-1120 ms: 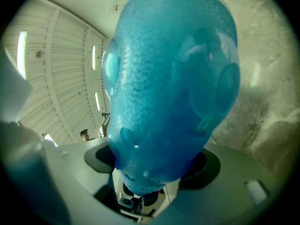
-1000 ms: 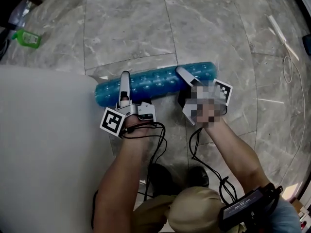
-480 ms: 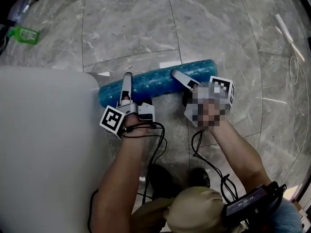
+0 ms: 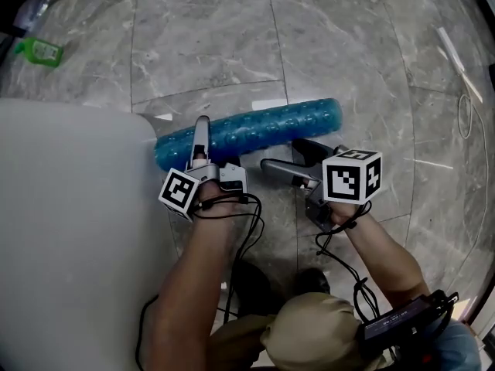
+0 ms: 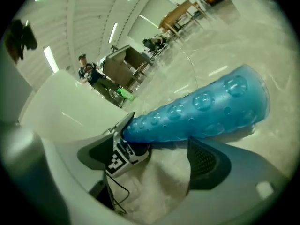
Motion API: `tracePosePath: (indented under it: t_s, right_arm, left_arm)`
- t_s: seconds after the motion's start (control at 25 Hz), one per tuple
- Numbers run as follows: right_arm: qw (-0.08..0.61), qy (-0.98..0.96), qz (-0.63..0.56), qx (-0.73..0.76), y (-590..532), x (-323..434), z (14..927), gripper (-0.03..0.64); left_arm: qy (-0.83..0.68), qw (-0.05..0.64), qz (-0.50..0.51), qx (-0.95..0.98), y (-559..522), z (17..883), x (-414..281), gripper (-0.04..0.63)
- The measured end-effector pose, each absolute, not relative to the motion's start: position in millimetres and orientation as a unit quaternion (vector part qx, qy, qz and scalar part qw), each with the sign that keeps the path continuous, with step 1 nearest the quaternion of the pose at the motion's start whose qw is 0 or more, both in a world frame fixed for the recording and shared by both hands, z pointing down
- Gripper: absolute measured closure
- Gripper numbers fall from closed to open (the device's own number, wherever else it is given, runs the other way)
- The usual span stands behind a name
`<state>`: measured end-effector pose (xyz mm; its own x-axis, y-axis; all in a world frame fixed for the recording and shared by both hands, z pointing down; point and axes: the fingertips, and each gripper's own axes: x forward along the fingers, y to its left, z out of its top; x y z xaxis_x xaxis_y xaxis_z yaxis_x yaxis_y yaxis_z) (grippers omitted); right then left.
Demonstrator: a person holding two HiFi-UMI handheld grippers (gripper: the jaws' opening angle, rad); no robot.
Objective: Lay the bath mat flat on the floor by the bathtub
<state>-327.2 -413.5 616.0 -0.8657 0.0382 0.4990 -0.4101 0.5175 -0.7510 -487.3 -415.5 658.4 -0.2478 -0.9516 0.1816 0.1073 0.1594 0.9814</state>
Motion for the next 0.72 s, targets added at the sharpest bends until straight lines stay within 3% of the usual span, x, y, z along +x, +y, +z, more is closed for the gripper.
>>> tracePosePath:
  t_s: [0.08,0.12,0.16,0.32,0.44,0.56,0.72]
  right_arm:
    - [0.257,-0.852,0.444,0.107,-405.9,-320.1,612.6,0.173]
    - [0.25,-0.86,0.433,0.105,-403.4,-316.1,603.4,0.298]
    - [0.235,-0.871,0.418,0.105,-404.1,-314.9,591.5,0.347]
    - [0.179,-0.944,0.249,0.123,-425.5,-341.3,557.9,0.299]
    - [0.2,-0.961,0.153,0.116,-428.3,-367.4,570.7,0.281]
    - [0.247,-0.953,0.144,0.105,-428.8,-378.8,595.6,0.267]
    - [0.254,-0.947,0.16,0.112,-432.4,-377.2,602.3,0.312]
  left_arm:
    - [-0.579,0.496,-0.535,0.363,-415.1,657.1,-484.6,0.247]
    - [-0.578,0.497,-0.534,0.365,-415.3,655.5,-482.9,0.247]
    - [-0.577,0.496,-0.535,0.367,-415.4,652.9,-482.1,0.247]
    - [-0.579,0.486,-0.539,0.372,-414.0,649.5,-484.8,0.244]
    - [-0.573,0.485,-0.544,0.375,-413.1,650.3,-483.2,0.232]
    - [-0.559,0.49,-0.544,0.39,-412.9,645.3,-480.2,0.201]
    - [-0.519,0.499,-0.538,0.439,-406.2,630.6,-466.1,0.125]
